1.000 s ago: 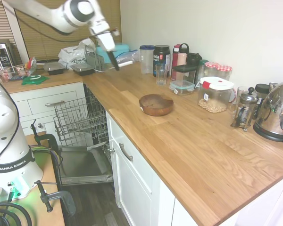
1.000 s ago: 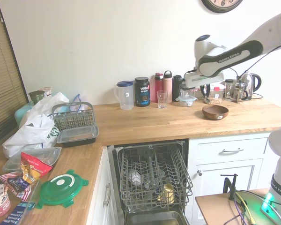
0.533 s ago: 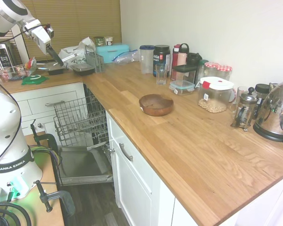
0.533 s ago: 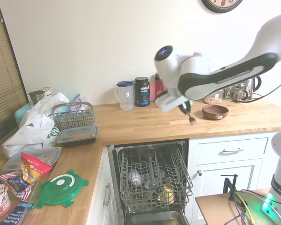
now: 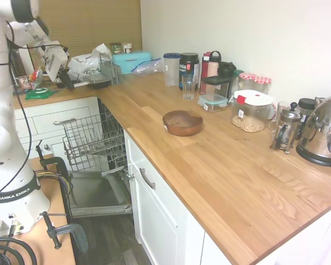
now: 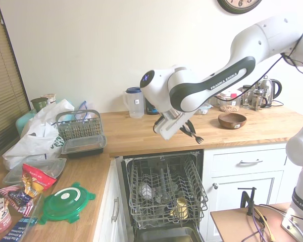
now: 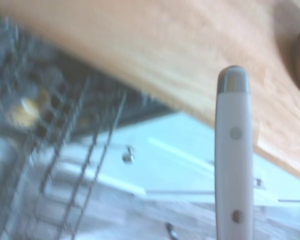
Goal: Put the fork in the dishwasher
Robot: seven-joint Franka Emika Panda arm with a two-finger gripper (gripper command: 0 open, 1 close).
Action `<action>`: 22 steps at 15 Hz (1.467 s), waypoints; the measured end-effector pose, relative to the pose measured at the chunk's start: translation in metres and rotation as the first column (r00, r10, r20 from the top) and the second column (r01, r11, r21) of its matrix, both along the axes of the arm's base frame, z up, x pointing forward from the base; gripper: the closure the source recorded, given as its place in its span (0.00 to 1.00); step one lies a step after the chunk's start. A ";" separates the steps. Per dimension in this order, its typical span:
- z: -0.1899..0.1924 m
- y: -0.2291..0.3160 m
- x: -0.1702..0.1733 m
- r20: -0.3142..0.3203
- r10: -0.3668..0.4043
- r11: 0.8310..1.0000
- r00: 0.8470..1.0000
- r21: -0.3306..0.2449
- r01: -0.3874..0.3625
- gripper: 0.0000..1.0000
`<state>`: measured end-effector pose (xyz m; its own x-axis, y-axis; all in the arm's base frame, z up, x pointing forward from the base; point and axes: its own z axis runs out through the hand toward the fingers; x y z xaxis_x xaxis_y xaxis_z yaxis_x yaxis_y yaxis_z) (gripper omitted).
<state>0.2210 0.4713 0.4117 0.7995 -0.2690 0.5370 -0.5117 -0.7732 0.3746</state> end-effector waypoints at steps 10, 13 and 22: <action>-0.101 0.128 0.049 -0.112 -0.059 0.998 0.992 -0.031 0.055 0.00; -0.085 0.145 0.066 -0.121 -0.091 0.996 0.989 -0.008 0.090 0.00; -0.085 0.151 0.083 -0.146 -0.129 0.991 0.981 0.010 0.132 0.00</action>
<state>0.3035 0.6223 0.3270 0.8256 -0.3853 0.4122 -0.5504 -0.7112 0.4374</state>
